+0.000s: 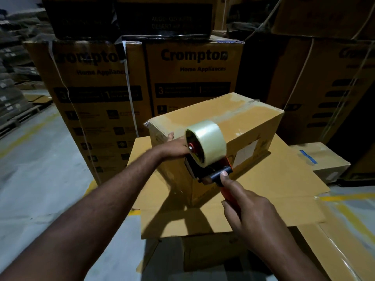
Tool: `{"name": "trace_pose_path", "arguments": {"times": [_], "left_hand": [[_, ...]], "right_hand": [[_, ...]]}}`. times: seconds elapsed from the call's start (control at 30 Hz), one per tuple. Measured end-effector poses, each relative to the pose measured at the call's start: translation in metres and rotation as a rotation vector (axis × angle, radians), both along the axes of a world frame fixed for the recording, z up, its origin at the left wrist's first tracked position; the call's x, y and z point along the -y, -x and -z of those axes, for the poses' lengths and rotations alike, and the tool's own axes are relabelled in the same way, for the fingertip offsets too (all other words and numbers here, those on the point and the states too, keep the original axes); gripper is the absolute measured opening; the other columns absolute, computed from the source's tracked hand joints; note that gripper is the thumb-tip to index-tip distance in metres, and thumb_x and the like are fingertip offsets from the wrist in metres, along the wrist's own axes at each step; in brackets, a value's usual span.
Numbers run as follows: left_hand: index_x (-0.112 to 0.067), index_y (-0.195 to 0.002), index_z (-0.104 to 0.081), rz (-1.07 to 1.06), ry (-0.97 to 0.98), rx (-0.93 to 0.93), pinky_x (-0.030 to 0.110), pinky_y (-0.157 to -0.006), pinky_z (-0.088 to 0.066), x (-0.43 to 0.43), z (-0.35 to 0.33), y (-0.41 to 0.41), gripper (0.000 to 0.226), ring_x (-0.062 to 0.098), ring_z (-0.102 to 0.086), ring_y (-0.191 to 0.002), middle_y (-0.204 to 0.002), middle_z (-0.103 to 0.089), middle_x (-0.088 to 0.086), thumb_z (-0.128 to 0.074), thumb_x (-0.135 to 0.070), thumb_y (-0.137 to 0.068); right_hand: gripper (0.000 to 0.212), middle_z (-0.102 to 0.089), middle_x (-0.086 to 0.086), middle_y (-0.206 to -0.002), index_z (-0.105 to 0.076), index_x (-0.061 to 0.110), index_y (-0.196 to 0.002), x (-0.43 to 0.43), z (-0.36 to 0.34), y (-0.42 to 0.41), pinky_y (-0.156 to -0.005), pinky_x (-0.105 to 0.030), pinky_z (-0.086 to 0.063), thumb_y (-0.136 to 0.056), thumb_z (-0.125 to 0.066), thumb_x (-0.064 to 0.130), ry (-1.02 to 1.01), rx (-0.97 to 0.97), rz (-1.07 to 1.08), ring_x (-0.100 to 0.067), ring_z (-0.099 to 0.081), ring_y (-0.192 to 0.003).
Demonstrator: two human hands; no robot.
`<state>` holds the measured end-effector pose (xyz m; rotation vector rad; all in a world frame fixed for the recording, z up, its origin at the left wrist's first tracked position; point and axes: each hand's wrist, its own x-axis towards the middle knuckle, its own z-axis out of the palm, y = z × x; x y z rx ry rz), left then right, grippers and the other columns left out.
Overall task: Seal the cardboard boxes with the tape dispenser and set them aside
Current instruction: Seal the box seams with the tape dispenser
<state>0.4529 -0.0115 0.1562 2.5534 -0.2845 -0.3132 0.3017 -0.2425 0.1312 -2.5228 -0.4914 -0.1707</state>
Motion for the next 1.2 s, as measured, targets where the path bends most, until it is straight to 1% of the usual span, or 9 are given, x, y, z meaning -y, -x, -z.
{"name": "trace_pose_path", "arguments": {"times": [0.13,0.27,0.37,0.47,0.57,0.77,0.9,1.03,1.2], "left_hand": [[-0.022,-0.157,-0.032,0.081,-0.036,0.000,0.054,-0.121,0.017,0.000,0.003,-0.005,0.053,0.021,-0.008,-0.156,-0.167,-0.022,0.003,-0.043,-0.037,-0.108],[-0.021,-0.153,-0.040,0.060,-0.113,-0.023,0.055,-0.121,0.015,-0.002,0.000,-0.006,0.059,0.021,-0.015,-0.154,-0.164,-0.031,0.006,-0.060,-0.033,-0.099],[-0.024,-0.159,-0.026,0.062,-0.154,-0.017,0.054,-0.120,0.018,0.001,-0.005,-0.001,0.078,0.022,-0.004,-0.155,-0.169,-0.015,0.002,-0.067,-0.034,-0.094],[-0.024,-0.160,-0.020,0.063,-0.162,-0.011,0.053,-0.118,0.020,0.006,-0.007,0.003,0.082,0.021,0.001,-0.155,-0.170,-0.009,0.000,-0.067,-0.035,-0.094],[-0.028,-0.159,-0.024,0.087,-0.176,0.008,0.056,-0.118,0.022,0.006,-0.003,0.000,0.077,0.018,0.000,-0.156,-0.170,-0.008,-0.001,-0.065,-0.039,-0.095],[-0.031,-0.161,-0.017,0.121,-0.238,0.005,0.063,-0.114,0.025,0.012,-0.001,0.004,0.075,0.024,0.014,-0.155,-0.170,0.000,-0.001,-0.058,-0.042,-0.099],[-0.028,-0.160,-0.023,0.105,-0.075,-0.106,0.056,-0.112,0.028,0.012,-0.011,0.004,0.065,0.022,0.019,-0.154,-0.170,0.006,-0.001,-0.054,-0.031,-0.102],[-0.029,-0.162,-0.009,0.102,-0.205,-0.134,0.054,-0.113,0.026,0.014,-0.015,0.004,0.078,0.027,0.022,-0.152,-0.169,0.014,0.005,-0.057,-0.032,-0.101],[-0.033,-0.161,-0.004,0.072,-0.266,-0.175,0.057,-0.116,0.020,0.014,-0.019,0.003,0.082,0.030,0.024,-0.150,-0.168,0.018,0.001,-0.059,-0.033,-0.100]], "right_hand": [[0.071,-0.051,0.023,-0.089,-0.010,0.056,-0.150,0.007,0.008,0.004,-0.066,-0.007,-0.041,-0.098,-0.056,0.039,-0.028,-0.028,0.023,0.008,-0.052,-0.084],[0.073,-0.052,0.026,-0.095,-0.006,0.059,-0.146,0.013,0.017,0.013,-0.073,-0.007,-0.042,-0.097,-0.057,0.038,-0.035,-0.060,0.010,0.007,-0.054,-0.090],[0.074,-0.049,0.026,-0.104,-0.001,0.062,-0.140,0.015,0.024,0.016,-0.077,-0.006,-0.039,-0.097,-0.056,0.039,-0.036,-0.065,0.017,0.006,-0.051,-0.095],[0.075,-0.046,0.028,-0.106,0.001,0.064,-0.136,0.019,0.031,0.017,-0.073,-0.003,-0.036,-0.097,-0.057,0.038,-0.035,-0.066,0.022,0.009,-0.046,-0.092],[0.073,-0.044,0.029,-0.107,-0.004,0.062,-0.139,0.023,0.038,0.014,-0.071,-0.001,-0.035,-0.097,-0.057,0.036,-0.051,-0.076,0.042,0.008,-0.046,-0.090],[0.070,-0.050,0.024,-0.105,-0.014,0.056,-0.150,0.023,0.054,0.000,-0.068,-0.006,-0.036,-0.099,-0.056,0.036,-0.050,-0.089,0.049,0.003,-0.049,-0.091],[0.067,-0.059,0.020,-0.109,-0.019,0.053,-0.151,0.028,0.056,-0.005,-0.068,-0.009,-0.038,-0.098,-0.057,0.036,-0.084,-0.085,0.050,0.002,-0.052,-0.090],[0.071,-0.061,0.016,-0.122,-0.010,0.058,-0.150,0.022,0.059,-0.007,-0.081,-0.018,-0.046,-0.099,-0.056,0.038,-0.104,-0.070,0.040,-0.002,-0.055,-0.101],[0.079,-0.061,0.010,-0.117,0.010,0.058,-0.145,0.013,0.061,-0.010,-0.078,-0.020,-0.049,-0.100,-0.053,0.040,-0.063,-0.038,-0.013,-0.006,-0.057,-0.098]]}}
